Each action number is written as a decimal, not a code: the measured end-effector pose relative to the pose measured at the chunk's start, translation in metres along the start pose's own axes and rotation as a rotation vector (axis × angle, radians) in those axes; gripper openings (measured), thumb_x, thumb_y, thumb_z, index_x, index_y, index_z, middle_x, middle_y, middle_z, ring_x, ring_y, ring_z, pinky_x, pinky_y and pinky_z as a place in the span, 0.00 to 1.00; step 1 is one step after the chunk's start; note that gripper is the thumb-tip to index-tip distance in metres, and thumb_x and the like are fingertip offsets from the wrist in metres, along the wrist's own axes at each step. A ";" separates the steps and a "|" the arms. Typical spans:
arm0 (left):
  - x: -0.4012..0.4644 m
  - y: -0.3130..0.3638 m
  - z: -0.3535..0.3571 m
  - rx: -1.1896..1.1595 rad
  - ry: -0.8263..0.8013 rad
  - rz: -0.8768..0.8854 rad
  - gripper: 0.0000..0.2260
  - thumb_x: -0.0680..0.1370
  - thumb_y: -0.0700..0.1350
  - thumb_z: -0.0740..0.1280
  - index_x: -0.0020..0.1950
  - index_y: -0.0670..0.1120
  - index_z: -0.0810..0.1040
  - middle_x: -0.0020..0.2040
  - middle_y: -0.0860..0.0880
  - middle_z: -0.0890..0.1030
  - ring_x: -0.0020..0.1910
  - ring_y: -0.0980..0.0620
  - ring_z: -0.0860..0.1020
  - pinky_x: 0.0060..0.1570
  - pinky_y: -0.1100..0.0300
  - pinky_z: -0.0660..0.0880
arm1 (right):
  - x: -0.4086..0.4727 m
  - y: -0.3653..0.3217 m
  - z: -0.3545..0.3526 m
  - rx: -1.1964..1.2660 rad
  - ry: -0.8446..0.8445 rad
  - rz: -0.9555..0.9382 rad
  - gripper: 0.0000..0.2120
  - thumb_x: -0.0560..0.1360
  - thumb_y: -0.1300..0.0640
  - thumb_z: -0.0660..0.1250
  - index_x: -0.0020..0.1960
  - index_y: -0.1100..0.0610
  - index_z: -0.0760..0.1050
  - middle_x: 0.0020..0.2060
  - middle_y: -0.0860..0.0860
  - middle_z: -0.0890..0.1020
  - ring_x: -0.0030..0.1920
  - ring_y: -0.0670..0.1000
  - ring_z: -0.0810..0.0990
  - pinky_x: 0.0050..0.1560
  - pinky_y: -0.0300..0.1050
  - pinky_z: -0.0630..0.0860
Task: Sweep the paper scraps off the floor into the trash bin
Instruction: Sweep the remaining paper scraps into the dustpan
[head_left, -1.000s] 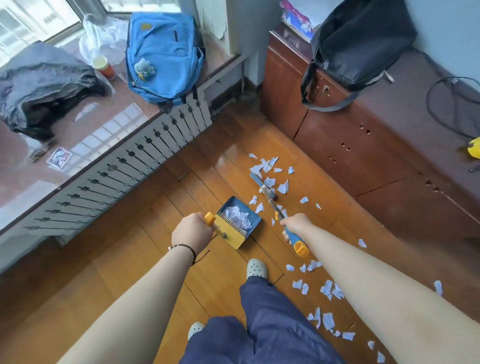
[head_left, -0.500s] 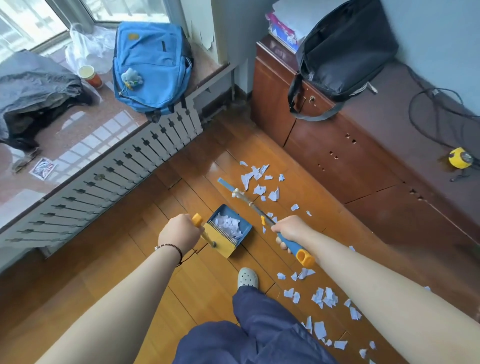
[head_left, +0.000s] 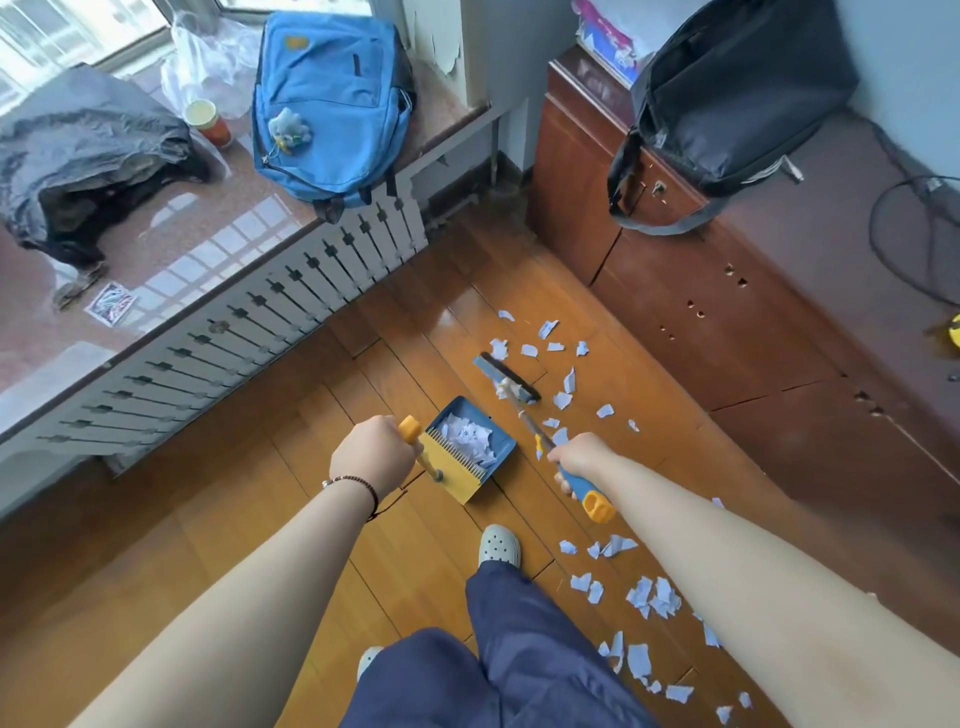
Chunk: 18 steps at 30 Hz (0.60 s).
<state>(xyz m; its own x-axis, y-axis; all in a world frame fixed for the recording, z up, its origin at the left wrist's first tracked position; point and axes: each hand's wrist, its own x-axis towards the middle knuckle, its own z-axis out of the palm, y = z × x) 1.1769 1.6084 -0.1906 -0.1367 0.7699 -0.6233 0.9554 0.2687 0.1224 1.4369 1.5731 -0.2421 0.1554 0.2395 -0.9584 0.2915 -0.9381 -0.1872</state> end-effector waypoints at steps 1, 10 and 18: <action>0.001 0.000 -0.001 0.001 0.002 0.001 0.11 0.80 0.54 0.67 0.42 0.49 0.76 0.36 0.50 0.81 0.34 0.50 0.80 0.37 0.55 0.82 | -0.006 0.002 0.001 -0.013 -0.018 0.001 0.14 0.80 0.59 0.63 0.63 0.65 0.70 0.32 0.57 0.76 0.25 0.52 0.73 0.23 0.38 0.71; 0.003 -0.018 -0.009 -0.036 0.015 -0.004 0.11 0.80 0.50 0.68 0.41 0.47 0.76 0.35 0.48 0.81 0.32 0.51 0.79 0.31 0.58 0.78 | -0.056 0.010 -0.033 -0.043 -0.015 -0.086 0.07 0.77 0.59 0.62 0.54 0.59 0.74 0.32 0.56 0.75 0.22 0.49 0.71 0.22 0.37 0.70; -0.004 -0.058 -0.006 -0.175 0.031 -0.100 0.14 0.79 0.55 0.70 0.41 0.46 0.77 0.34 0.47 0.81 0.31 0.48 0.79 0.29 0.60 0.74 | -0.006 -0.066 -0.034 -0.029 0.172 -0.172 0.10 0.76 0.62 0.65 0.55 0.66 0.74 0.38 0.59 0.78 0.35 0.57 0.76 0.36 0.47 0.77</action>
<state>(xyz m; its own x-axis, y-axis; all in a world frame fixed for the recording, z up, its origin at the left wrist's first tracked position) 1.1207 1.5935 -0.1906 -0.2389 0.7512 -0.6153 0.8769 0.4391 0.1957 1.4490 1.6419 -0.2167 0.2587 0.4369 -0.8615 0.3546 -0.8725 -0.3361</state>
